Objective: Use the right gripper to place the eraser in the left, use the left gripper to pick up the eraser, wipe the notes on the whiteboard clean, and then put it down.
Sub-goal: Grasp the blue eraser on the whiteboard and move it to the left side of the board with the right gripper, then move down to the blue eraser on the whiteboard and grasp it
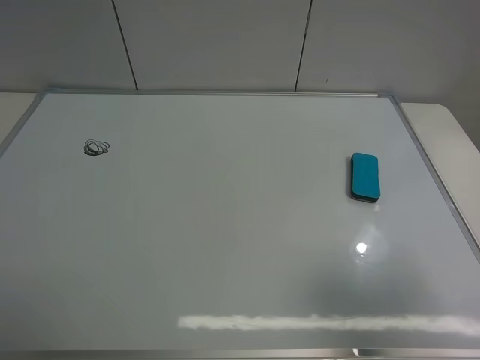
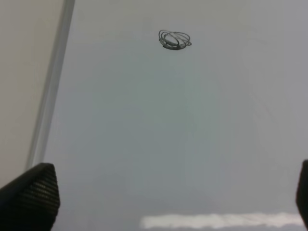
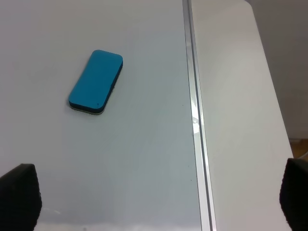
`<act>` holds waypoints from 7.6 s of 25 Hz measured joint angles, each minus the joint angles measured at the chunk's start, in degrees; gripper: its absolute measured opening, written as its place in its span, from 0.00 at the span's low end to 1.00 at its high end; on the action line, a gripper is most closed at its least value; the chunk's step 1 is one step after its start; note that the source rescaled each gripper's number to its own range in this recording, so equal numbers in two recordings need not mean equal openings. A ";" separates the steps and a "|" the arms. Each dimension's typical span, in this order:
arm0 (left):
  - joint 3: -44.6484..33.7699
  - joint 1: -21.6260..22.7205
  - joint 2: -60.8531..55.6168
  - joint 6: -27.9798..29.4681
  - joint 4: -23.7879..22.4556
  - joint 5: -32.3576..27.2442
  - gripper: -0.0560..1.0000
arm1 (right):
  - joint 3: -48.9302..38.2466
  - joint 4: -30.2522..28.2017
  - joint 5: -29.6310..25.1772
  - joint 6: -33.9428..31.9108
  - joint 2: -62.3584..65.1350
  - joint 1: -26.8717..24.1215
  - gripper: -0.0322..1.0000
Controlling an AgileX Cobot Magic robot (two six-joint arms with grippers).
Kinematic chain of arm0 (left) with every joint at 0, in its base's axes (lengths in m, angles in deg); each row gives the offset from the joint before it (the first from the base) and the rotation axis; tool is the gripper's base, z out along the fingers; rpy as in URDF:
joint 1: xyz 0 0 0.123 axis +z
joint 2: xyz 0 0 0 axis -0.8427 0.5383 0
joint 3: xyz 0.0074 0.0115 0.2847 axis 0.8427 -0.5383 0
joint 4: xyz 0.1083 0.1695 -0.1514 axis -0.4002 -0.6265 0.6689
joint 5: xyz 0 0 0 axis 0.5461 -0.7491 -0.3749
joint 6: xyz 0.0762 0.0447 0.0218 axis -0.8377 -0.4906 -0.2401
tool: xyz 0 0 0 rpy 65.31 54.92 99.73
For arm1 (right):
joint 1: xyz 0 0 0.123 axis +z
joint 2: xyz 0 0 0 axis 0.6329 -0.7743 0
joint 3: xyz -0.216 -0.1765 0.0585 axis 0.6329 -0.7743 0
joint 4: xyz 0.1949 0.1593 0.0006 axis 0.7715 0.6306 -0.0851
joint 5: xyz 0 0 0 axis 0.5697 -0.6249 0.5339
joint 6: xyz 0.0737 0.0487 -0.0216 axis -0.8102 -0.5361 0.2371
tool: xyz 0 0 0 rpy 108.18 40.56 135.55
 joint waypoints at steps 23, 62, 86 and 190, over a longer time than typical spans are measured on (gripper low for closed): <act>0.00 0.00 0.00 0.00 0.00 0.00 1.00 | 3.64 0.00 0.25 -0.21 -5.70 0.00 1.00; 0.00 0.00 0.00 0.00 0.00 0.00 1.00 | 19.04 4.61 37.44 -9.17 -98.24 7.04 0.03; 0.00 0.00 0.00 0.00 0.00 0.00 1.00 | 24.35 5.16 41.42 -10.38 -105.48 7.79 0.03; 0.00 0.00 0.00 0.00 0.00 0.00 1.00 | 69.74 -26.95 9.73 -37.16 -104.68 59.50 1.00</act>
